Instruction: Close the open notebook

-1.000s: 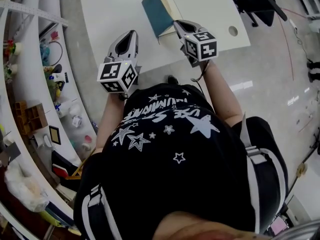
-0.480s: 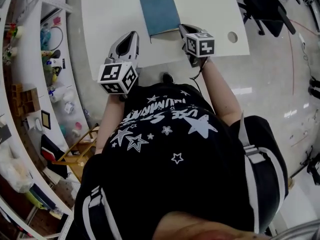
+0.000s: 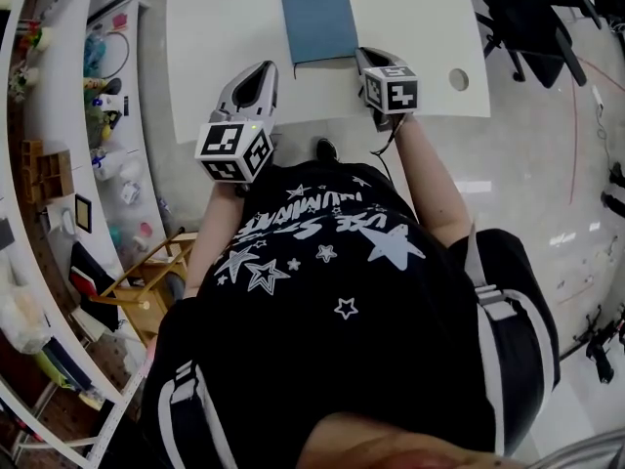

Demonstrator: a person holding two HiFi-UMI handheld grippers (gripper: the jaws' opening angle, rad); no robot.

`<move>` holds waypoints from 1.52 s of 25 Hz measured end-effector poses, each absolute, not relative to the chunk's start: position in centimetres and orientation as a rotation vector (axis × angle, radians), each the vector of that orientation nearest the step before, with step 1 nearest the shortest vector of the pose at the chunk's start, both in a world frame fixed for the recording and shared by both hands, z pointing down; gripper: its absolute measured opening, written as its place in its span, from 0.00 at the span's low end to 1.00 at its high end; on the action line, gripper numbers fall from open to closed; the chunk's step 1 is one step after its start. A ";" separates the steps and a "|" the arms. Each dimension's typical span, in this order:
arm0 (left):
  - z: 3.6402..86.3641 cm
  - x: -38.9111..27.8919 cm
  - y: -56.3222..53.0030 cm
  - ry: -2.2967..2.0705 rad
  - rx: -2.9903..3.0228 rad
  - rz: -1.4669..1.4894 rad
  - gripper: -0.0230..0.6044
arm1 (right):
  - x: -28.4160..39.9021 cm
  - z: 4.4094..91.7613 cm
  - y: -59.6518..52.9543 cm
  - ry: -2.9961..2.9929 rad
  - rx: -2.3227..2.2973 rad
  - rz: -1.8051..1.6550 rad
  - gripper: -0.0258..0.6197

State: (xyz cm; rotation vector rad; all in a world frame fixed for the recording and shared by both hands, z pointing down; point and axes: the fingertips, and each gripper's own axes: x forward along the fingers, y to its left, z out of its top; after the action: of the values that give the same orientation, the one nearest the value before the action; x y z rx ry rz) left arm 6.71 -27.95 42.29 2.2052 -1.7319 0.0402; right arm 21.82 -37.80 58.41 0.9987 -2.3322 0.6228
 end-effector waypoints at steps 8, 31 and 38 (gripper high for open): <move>41.7 4.9 -27.2 -1.722 2.218 0.028 0.05 | 23.6 54.5 -39.7 -2.391 1.231 0.618 0.06; 39.7 -14.0 -21.1 -1.570 2.338 -0.123 0.06 | 8.3 45.6 -29.9 -2.404 1.531 0.496 0.06; 39.5 -18.1 -18.4 -1.512 2.365 -0.150 0.06 | 2.5 46.2 -24.7 -2.390 1.503 0.491 0.06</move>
State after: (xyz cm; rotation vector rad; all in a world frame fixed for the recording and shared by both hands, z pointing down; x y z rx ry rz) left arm -18.10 -18.37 39.52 2.3653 -1.5124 -0.1504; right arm 2.47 -24.67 46.16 1.5034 -2.3896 0.4908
